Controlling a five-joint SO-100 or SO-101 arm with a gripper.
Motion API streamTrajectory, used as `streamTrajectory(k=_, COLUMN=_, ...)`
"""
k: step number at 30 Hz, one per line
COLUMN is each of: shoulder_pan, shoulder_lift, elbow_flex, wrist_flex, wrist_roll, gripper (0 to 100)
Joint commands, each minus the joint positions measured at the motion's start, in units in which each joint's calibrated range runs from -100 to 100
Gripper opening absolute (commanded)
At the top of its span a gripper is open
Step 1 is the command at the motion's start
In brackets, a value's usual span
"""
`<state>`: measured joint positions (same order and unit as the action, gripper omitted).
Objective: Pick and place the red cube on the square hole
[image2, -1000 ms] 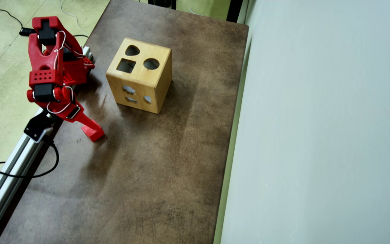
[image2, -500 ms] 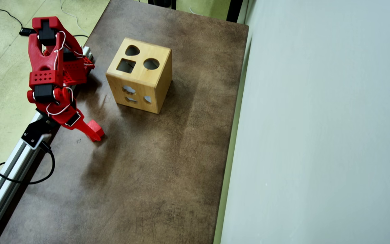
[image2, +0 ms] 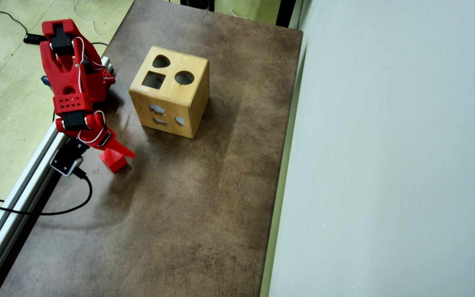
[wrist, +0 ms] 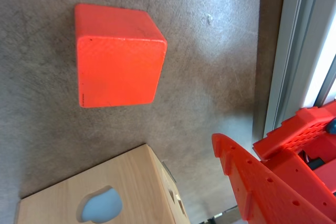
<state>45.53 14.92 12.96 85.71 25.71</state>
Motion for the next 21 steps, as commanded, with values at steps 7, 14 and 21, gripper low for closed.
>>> streamTrajectory(k=7, shoulder_pan=0.46, shoulder_lift=-0.52, elbow_flex=-0.17, wrist_flex=-5.74, wrist_roll=0.29, gripper=59)
streamTrajectory(k=14, shoulder_pan=-0.36, shoulder_lift=-0.61, elbow_flex=-0.08, wrist_flex=-6.14, wrist_roll=0.29, gripper=59)
streamTrajectory(k=21, shoulder_pan=0.02, shoulder_lift=-1.37, elbow_flex=-0.17, wrist_flex=-6.14, wrist_roll=0.24, gripper=59)
